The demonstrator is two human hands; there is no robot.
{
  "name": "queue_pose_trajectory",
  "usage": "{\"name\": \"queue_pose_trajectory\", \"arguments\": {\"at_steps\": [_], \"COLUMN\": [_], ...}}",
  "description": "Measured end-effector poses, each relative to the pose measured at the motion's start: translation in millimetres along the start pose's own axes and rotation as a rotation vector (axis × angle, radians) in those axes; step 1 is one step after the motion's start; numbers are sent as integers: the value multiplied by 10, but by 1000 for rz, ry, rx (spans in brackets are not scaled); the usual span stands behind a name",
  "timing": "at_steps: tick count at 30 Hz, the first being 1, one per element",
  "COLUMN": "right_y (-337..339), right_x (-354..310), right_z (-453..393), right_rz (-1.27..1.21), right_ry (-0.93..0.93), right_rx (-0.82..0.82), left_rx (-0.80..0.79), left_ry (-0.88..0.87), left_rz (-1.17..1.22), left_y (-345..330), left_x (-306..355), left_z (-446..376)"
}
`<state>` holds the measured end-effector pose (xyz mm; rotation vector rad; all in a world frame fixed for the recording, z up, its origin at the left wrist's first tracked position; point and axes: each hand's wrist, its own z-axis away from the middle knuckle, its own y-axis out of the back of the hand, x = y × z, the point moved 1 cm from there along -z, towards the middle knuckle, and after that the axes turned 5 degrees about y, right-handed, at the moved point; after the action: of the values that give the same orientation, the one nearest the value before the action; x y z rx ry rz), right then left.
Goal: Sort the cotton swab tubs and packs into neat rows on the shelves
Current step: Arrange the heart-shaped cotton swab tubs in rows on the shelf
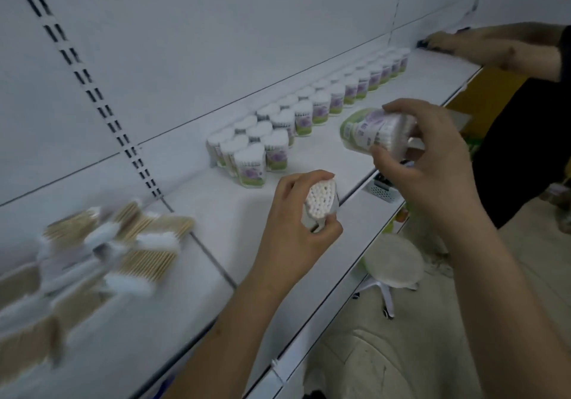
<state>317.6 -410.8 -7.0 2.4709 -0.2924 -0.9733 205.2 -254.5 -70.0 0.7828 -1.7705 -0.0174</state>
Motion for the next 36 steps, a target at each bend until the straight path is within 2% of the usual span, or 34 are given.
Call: {"name": "queue_pose_trajectory", "arguments": {"at_steps": [6,12,20,24,26,29,36], "right_y": [-401,-625,-1050,-1231,-1260,-1284,-1392], "right_x": [587,1108,1583,1752,1827,1900,1965], "right_z": [-621,-1033,-1506,-1637,-1625,-1575,-1597], "right_rz": [14,-95,-160,-232,-293,-418,-480], "right_ry": [15,-36,222,310,314,273,311], "right_rx": [-120,-244,-618,-793,-827,-860,-715], "left_rx": [73,94,80,74,87,93,132], "left_ry": [29,111,194,247,236,213,214], "left_rz": [10,-126,-326,-603,-752,-844,-941], "left_y": [-167,-330,-539,-624,-643,-708,-789], "left_x": [-154,-262,-424,-447,-406,-306,-296], "left_z": [-772,-1078,-1374,-1425,-1426,-1409,-1353]}}
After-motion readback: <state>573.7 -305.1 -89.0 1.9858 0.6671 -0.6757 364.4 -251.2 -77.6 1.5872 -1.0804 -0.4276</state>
